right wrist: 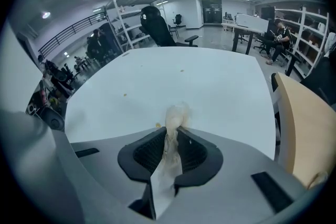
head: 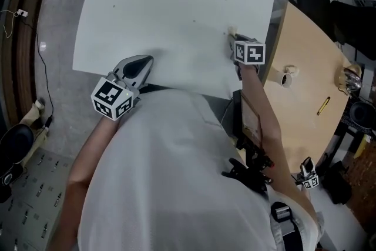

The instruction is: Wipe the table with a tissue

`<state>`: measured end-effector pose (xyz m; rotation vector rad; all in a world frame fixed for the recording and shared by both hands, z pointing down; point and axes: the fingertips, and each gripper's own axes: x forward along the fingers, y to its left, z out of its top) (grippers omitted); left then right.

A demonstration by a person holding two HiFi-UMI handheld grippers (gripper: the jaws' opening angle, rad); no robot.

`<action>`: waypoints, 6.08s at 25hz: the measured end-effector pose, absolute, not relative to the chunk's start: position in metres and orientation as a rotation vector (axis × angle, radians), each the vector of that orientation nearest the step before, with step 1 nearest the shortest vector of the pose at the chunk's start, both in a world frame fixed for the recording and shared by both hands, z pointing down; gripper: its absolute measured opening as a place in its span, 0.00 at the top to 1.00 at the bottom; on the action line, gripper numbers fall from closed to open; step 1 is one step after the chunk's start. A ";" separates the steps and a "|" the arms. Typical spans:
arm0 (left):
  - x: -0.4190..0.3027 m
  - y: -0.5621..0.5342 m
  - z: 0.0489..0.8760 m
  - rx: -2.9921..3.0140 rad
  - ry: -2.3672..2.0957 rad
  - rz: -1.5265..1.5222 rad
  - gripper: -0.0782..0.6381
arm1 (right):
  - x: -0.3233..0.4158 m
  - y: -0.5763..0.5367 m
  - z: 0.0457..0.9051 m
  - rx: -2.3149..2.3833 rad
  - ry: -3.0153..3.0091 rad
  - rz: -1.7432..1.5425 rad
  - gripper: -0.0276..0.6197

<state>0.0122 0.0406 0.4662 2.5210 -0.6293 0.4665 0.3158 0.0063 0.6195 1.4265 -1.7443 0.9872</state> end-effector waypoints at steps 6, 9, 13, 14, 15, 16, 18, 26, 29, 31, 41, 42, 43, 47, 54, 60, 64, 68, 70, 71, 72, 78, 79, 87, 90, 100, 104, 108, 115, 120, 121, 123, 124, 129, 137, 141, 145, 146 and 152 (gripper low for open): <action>0.021 0.041 0.468 2.518 -0.623 0.467 0.88 | 0.306 0.005 0.621 1.364 -1.722 0.924 0.86; 0.024 0.039 0.467 2.522 -0.625 0.469 0.88 | 0.297 0.005 0.622 1.294 -1.719 0.862 0.86; 0.029 0.039 0.466 2.535 -0.621 0.479 0.88 | 0.279 0.007 0.625 1.179 -1.730 0.757 0.86; 0.030 0.040 0.466 2.538 -0.618 0.481 0.88 | 0.274 0.009 0.626 1.154 -1.735 0.744 0.86; 0.031 0.040 0.465 2.541 -0.615 0.483 0.88 | 0.268 0.012 0.626 1.131 -1.743 0.738 0.86; 0.032 0.041 0.465 2.544 -0.614 0.485 0.88 | 0.260 0.014 0.626 1.112 -1.756 0.737 0.86; 0.033 0.041 0.465 2.549 -0.613 0.490 0.88 | 0.244 0.016 0.624 1.068 -1.788 0.730 0.86; 0.040 0.046 0.462 2.569 -0.595 0.515 0.88 | 0.201 0.042 0.625 0.819 -1.922 0.757 0.86; 0.038 0.042 0.460 2.569 -0.613 0.517 0.88 | 0.185 0.042 0.615 0.838 -2.051 0.857 0.86; 0.037 0.039 0.458 2.572 -0.620 0.508 0.88 | 0.186 0.037 0.605 0.930 -2.104 0.927 0.86; 0.021 0.029 0.467 2.570 -0.595 0.476 0.88 | 0.187 0.015 0.587 1.052 -2.102 0.910 0.86; 0.023 0.028 0.467 2.572 -0.582 0.468 0.88 | 0.188 0.018 0.587 1.058 -2.090 0.904 0.86; 0.024 0.027 0.467 2.575 -0.572 0.460 0.88 | 0.189 0.020 0.588 1.063 -2.079 0.896 0.86; 0.019 0.025 0.467 2.591 -0.537 0.453 0.88 | 0.192 0.022 0.588 1.110 -2.043 0.873 0.86; 0.000 0.023 0.475 2.569 -0.522 0.448 0.88 | 0.198 0.017 0.589 1.262 -2.039 0.954 0.86; -0.023 0.031 0.485 2.526 -0.551 0.433 0.88 | 0.205 0.013 0.599 1.418 -1.995 1.096 0.86; -0.040 0.032 0.488 2.499 -0.582 0.421 0.88 | 0.212 -0.002 0.600 1.455 -1.952 1.067 0.86; -0.058 0.033 0.490 2.475 -0.629 0.406 0.88 | 0.213 -0.025 0.592 1.465 -1.953 1.034 0.86; -0.067 0.032 0.490 2.463 -0.655 0.399 0.88 | 0.212 -0.034 0.588 1.448 -1.943 0.978 0.86; -0.071 0.031 0.490 2.458 -0.668 0.394 0.88 | 0.214 -0.037 0.589 1.431 -1.921 0.947 0.86; -0.075 0.030 0.490 2.454 -0.679 0.390 0.88 | 0.216 -0.040 0.593 1.413 -1.889 0.924 0.86; -0.095 0.030 0.492 2.427 -0.722 0.386 0.88 | 0.226 -0.045 0.622 1.373 -1.754 0.973 0.86; -0.099 0.030 0.493 2.421 -0.727 0.386 0.88 | 0.226 -0.045 0.622 1.375 -1.739 0.970 0.86; -0.107 0.027 0.500 2.412 -0.702 0.389 0.88 | 0.206 -0.052 0.622 1.362 -1.705 0.951 0.86; -0.105 0.022 0.499 2.422 -0.681 0.383 0.88 | 0.194 -0.052 0.625 1.333 -1.684 0.935 0.86; -0.112 0.003 0.498 2.445 -0.622 0.378 0.88 | 0.149 -0.047 0.622 1.379 -1.693 1.030 0.86; -0.115 -0.010 0.496 2.465 -0.581 0.383 0.88 | 0.108 -0.048 0.622 1.354 -1.761 1.089 0.86; -0.120 -0.022 0.495 2.487 -0.534 0.395 0.88 | 0.056 -0.048 0.623 1.263 -1.840 1.090 0.86; -0.122 -0.036 0.491 2.521 -0.467 0.406 0.88 | -0.025 -0.048 0.607 1.109 -2.068 1.111 0.86; -0.129 -0.045 0.493 2.528 -0.471 0.392 0.88 | -0.035 -0.069 0.583 1.160 -2.205 1.164 0.86; -0.131 -0.046 0.494 2.526 -0.478 0.388 0.88 | -0.034 -0.073 0.582 1.156 -2.207 1.152 0.86; -0.135 -0.046 0.494 2.521 -0.496 0.375 0.88 | -0.032 -0.080 0.582 1.147 -2.202 1.129 0.86; -0.137 -0.047 0.494 2.517 -0.505 0.368 0.88 | -0.031 -0.083 0.582 1.143 -2.198 1.116 0.86; -0.157 -0.050 0.501 2.487 -0.549 0.354 0.88 | -0.034 -0.109 0.589 1.113 -2.175 1.003 0.86; -0.192 -0.051 0.505 2.425 -0.669 0.347 0.88 | -0.047 -0.164 0.612 1.007 -2.098 0.776 0.86; -0.201 -0.053 0.506 2.416 -0.686 0.329 0.88 | -0.052 -0.185 0.619 0.957 -2.055 0.690 0.86; -0.203 -0.053 0.506 2.404 -0.691 0.307 0.88 | -0.059 -0.190 0.621 0.867 -2.013 0.613 0.86; -0.204 -0.053 0.507 2.401 -0.691 0.304 0.88 | -0.062 -0.191 0.620 0.851 -1.997 0.590 0.86; -0.198 -0.051 0.506 2.402 -0.683 0.293 0.88 | -0.070 -0.189 0.620 0.812 -1.882 0.454 0.86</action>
